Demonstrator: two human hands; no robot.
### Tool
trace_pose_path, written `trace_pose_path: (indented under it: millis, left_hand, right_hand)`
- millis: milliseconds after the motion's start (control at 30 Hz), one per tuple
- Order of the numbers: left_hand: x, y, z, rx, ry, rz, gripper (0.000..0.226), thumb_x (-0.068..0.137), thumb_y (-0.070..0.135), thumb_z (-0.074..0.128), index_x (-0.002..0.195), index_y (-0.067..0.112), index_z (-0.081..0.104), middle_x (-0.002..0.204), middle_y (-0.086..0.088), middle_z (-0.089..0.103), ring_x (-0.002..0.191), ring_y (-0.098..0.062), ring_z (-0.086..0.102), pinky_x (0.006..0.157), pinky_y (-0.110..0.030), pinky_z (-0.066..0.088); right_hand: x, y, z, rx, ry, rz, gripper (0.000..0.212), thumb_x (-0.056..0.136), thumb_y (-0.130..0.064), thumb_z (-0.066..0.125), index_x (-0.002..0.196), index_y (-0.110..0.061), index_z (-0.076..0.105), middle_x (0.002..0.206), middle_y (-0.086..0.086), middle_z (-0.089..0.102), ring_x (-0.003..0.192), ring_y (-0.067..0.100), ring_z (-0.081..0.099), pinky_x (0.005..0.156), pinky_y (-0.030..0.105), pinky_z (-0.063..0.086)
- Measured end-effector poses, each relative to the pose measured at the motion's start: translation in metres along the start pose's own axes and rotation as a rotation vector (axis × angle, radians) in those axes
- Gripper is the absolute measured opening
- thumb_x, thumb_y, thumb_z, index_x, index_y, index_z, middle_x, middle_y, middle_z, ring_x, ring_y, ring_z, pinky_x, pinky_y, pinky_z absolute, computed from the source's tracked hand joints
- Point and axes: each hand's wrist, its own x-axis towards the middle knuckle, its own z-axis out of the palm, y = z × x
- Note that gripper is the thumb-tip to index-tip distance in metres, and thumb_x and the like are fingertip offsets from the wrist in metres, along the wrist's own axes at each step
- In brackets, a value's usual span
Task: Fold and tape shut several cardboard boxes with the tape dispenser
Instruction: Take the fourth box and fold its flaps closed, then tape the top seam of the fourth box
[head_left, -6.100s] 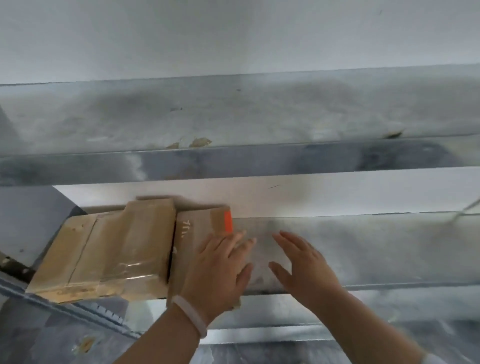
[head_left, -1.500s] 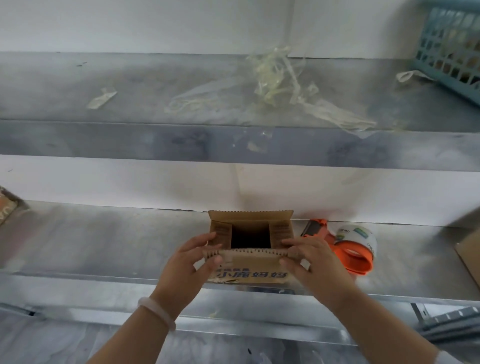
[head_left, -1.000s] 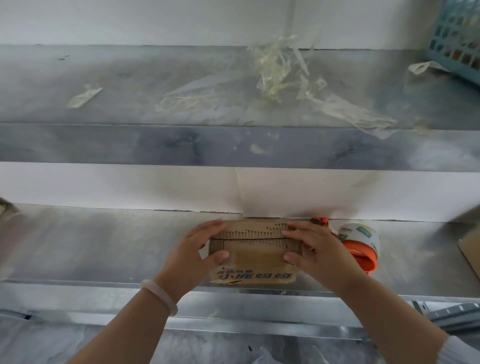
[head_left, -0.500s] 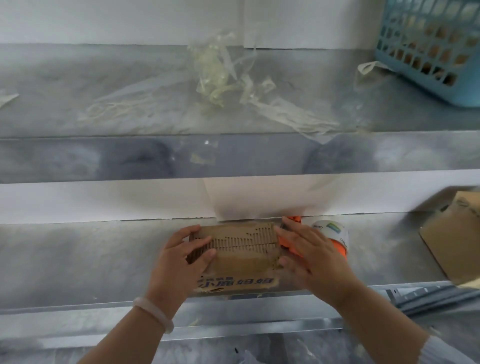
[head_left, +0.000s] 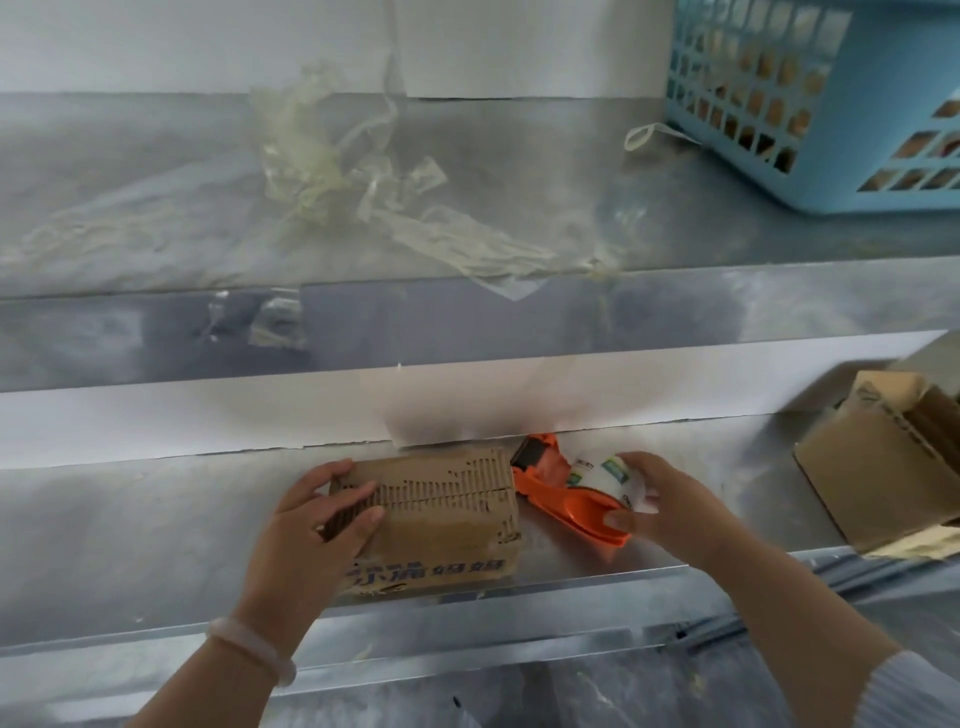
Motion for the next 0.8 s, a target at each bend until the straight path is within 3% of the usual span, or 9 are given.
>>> trace_pose_path:
  millis: [133,333,467,533,600,700,800]
  left_hand:
    - [-0.001,0.003,0.0,0.038,0.008,0.03,0.033,0.08,0.024,0.076,0.09,0.052,0.061,0.119,0.036,0.047,0.098,0.024,0.045,0.077,-0.007,0.038]
    - [-0.003,0.004,0.01,0.089,-0.058,0.082,0.02,0.088,0.029,0.067,0.103,0.041,0.07,0.124,0.036,0.043,0.107,0.014,0.047,0.079,-0.007,0.041]
    - [-0.001,0.009,0.021,0.189,-0.116,0.135,0.03,0.089,0.043,0.06,0.116,0.035,0.069,0.132,0.032,0.041,0.115,-0.003,0.045,0.103,-0.033,0.043]
    - [-0.001,0.015,0.021,0.371,-0.06,0.195,0.039,0.089,0.058,0.052,0.115,0.035,0.07,0.132,0.023,0.047,0.118,-0.009,0.041,0.103,-0.039,0.044]
    - [-0.001,0.023,0.018,0.544,0.05,0.314,0.044,0.085,0.06,0.045,0.105,0.034,0.074,0.124,0.011,0.059,0.114,-0.019,0.048,0.093,-0.042,0.045]
    - [-0.008,0.037,0.015,0.534,0.184,0.431,0.039,0.082,0.052,0.048,0.097,0.028,0.075,0.105,0.007,0.064,0.102,-0.018,0.051,0.087,-0.035,0.041]
    - [-0.026,0.061,0.01,0.327,0.098,0.454,0.031,0.087,0.051,0.051,0.097,0.032,0.074,0.095,0.02,0.064,0.091,-0.005,0.054,0.081,-0.021,0.043]
  right_hand:
    - [-0.011,-0.001,0.005,0.009,0.08,-0.029,0.061,0.067,-0.042,0.086,0.114,-0.04,0.048,0.103,-0.018,0.065,0.095,0.007,0.063,0.087,0.037,0.056]
    - [-0.045,-0.008,-0.006,0.23,0.323,-0.1,0.058,0.069,-0.032,0.086,0.116,-0.035,0.051,0.105,-0.017,0.063,0.097,0.009,0.064,0.082,0.039,0.059]
    - [-0.072,-0.021,-0.01,0.086,0.536,-0.246,0.064,0.067,-0.034,0.086,0.12,-0.034,0.05,0.105,-0.015,0.06,0.097,0.008,0.059,0.077,0.03,0.054]
    - [-0.079,-0.035,-0.008,0.001,0.626,-0.409,0.068,0.065,-0.036,0.085,0.122,-0.026,0.05,0.106,-0.012,0.057,0.094,0.006,0.055,0.075,0.019,0.048]
    - [-0.082,-0.051,0.0,-0.056,0.684,-0.605,0.065,0.069,-0.038,0.084,0.122,-0.023,0.05,0.111,-0.015,0.052,0.099,0.003,0.05,0.082,0.011,0.044]
    - [-0.08,-0.072,0.022,-0.099,0.729,-0.806,0.068,0.063,-0.021,0.09,0.12,-0.018,0.053,0.117,-0.009,0.057,0.109,0.013,0.054,0.095,0.013,0.042]
    - [-0.077,-0.086,0.042,-0.097,0.756,-0.902,0.068,0.062,-0.01,0.088,0.12,-0.016,0.054,0.111,0.003,0.064,0.109,0.019,0.055,0.097,0.02,0.044]
